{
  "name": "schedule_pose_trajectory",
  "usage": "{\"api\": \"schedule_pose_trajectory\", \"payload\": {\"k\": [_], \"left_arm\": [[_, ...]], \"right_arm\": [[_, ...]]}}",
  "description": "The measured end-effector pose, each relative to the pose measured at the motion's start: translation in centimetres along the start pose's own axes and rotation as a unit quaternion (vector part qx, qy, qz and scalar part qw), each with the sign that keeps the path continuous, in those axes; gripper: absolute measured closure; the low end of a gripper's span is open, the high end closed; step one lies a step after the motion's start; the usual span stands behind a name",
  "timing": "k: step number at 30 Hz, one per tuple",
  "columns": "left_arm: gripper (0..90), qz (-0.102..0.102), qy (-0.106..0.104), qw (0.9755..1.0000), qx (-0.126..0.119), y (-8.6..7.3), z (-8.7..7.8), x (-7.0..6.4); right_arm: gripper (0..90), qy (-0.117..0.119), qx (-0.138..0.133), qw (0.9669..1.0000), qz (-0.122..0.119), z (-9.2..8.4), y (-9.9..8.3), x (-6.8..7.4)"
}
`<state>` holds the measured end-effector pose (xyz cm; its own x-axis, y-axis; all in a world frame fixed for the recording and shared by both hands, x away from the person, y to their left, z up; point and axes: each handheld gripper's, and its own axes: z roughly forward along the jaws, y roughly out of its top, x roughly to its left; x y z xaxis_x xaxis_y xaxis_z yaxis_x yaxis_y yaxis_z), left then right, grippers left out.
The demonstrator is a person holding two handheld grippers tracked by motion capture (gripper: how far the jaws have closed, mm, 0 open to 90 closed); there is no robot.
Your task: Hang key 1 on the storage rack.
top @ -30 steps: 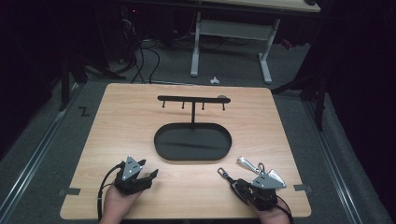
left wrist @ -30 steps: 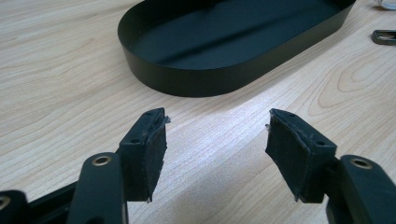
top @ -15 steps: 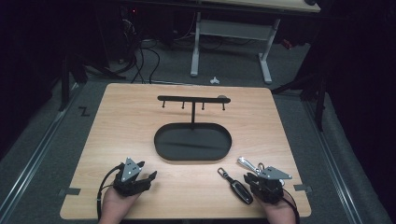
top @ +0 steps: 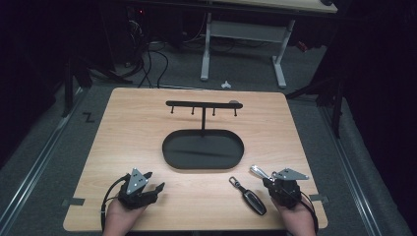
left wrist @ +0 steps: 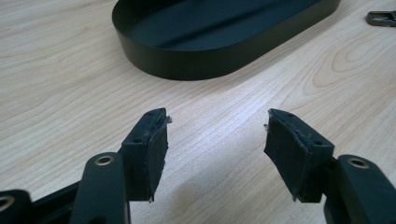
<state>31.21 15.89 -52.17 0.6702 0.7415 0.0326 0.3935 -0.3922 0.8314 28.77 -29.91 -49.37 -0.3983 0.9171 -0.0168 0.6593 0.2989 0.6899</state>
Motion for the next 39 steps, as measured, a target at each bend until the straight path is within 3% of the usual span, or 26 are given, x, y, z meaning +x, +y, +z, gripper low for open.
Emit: {"api": "schedule_pose_trajectory", "payload": {"k": [8, 12, 16, 21, 24, 32, 35, 36, 39], "left_arm": [[38.8, -0.013, -0.003, 0.9999, -0.01, 0.0, -0.3, 0.5], [38.9, -0.017, -0.006, 0.9998, -0.013, 0.1, -0.1, 0.6], [38.9, -0.014, -0.007, 0.9998, -0.014, 0.1, -0.1, 0.6], [38.9, -0.016, -0.01, 0.9997, -0.016, 0.1, -0.3, 0.8], [38.9, -0.017, -0.012, 0.9997, -0.014, -0.2, -0.5, 0.9], [39.0, -0.019, -0.013, 0.9996, -0.015, -0.2, -0.6, 0.7], [39.0, -0.014, -0.015, 0.9997, -0.014, -0.1, -0.4, 0.5], [39.0, -0.012, -0.015, 0.9997, -0.015, 0.0, -0.4, 0.4], [39.0, -0.009, -0.017, 0.9997, -0.014, 0.1, -0.2, 0.4]], "right_arm": [[86.8, 0.002, 0.068, 0.9976, -0.012, 0.3, 0.8, 0.0], [82.1, -0.001, 0.106, 0.994, -0.026, 0.4, 1.4, 0.1], [77.4, 0.001, 0.146, 0.989, -0.022, 0.3, 2.3, -0.1], [72.1, -0.003, 0.199, 0.9796, -0.023, 0.5, 3.7, -0.4], [70.1, -0.002, 0.235, 0.9717, -0.025, 0.8, 4.4, -0.4], [61.5, -0.008, 0.312, 0.9474, -0.07, 1.7, 5.8, 0.5], [58.1, -0.006, 0.322, 0.9427, -0.086, 1.8, 6.2, 0.7], [57.0, -0.008, 0.326, 0.942, -0.078, 1.8, 6.3, 0.9], [54.5, -0.004, 0.324, 0.9428, -0.077, 1.7, 6.8, 1.2]]}}
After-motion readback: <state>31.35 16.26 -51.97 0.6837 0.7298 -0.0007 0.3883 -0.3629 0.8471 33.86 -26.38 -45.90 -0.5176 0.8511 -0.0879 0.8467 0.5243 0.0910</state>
